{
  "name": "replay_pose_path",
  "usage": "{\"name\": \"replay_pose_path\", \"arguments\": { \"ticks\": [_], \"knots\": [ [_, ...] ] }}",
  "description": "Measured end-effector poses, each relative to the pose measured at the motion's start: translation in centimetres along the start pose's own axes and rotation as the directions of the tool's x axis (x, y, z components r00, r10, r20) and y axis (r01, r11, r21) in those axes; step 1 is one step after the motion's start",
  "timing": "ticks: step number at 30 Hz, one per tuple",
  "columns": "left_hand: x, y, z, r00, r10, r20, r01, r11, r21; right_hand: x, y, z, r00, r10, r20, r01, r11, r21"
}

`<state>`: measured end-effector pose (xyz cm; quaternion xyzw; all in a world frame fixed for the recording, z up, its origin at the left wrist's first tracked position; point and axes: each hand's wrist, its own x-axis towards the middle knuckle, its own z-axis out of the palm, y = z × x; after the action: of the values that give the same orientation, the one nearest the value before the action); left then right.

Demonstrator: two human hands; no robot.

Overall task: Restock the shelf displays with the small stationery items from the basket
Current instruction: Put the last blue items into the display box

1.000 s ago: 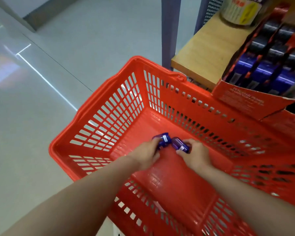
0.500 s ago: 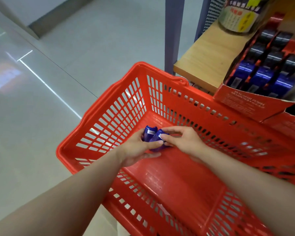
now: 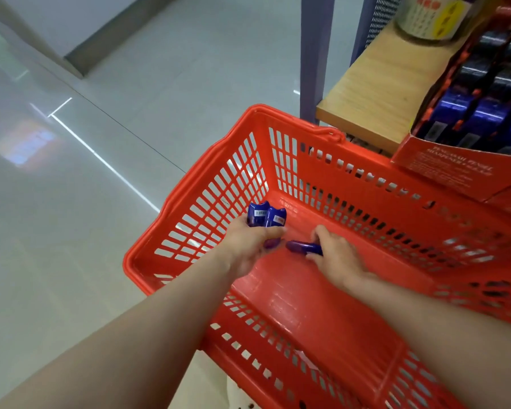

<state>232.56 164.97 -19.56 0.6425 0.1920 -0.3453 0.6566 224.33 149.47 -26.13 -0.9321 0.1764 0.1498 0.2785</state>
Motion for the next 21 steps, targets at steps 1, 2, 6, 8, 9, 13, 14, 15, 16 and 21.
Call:
{"name": "replay_pose_path", "arguments": {
  "ticks": [1,2,6,8,9,13,14,15,16,21],
  "knots": [
    [-0.4,0.2,0.1,1.000,0.007,-0.001,-0.007,1.000,0.022,-0.8,-0.2,-0.8,1.000,0.004,0.000,-0.004,0.996,0.086],
    [-0.9,0.6,0.3,1.000,0.019,0.009,-0.020,0.999,0.047,-1.7,-0.4,-1.8,1.000,0.008,-0.019,-0.005,0.986,0.168],
    [-4.7,3.2,2.3,0.987,0.112,0.119,-0.130,0.979,0.156,-6.2,-1.5,-8.3,0.990,0.010,-0.141,0.048,0.914,0.404],
    [-7.6,5.3,3.9,0.969,0.172,0.179,-0.204,0.962,0.183,-9.1,-2.0,-12.3,0.986,0.019,-0.166,0.075,0.838,0.540],
    [-9.2,6.4,4.8,0.958,0.192,0.212,-0.230,0.958,0.172,-10.7,-2.2,-14.2,0.985,0.018,-0.172,0.091,0.789,0.608],
    [-15.8,9.9,9.0,0.895,0.231,0.381,-0.268,0.962,0.045,-16.4,-2.1,-21.6,0.955,0.018,-0.296,0.190,0.729,0.657],
    [-17.2,10.4,10.2,0.876,0.245,0.415,-0.276,0.961,0.016,-17.6,-2.0,-23.3,0.943,0.031,-0.330,0.209,0.717,0.665],
    [-18.5,10.7,11.4,0.859,0.262,0.440,-0.287,0.958,-0.011,-18.8,-1.9,-24.7,0.932,0.050,-0.359,0.227,0.691,0.686],
    [-19.6,10.9,12.6,0.842,0.281,0.460,-0.298,0.954,-0.036,-19.8,-1.6,-26.1,0.919,0.075,-0.387,0.243,0.666,0.706],
    [-22.3,10.5,18.4,0.799,0.341,0.496,-0.361,0.931,-0.058,-22.7,1.0,-31.1,0.872,0.135,-0.471,0.258,0.690,0.676]
  ]
}}
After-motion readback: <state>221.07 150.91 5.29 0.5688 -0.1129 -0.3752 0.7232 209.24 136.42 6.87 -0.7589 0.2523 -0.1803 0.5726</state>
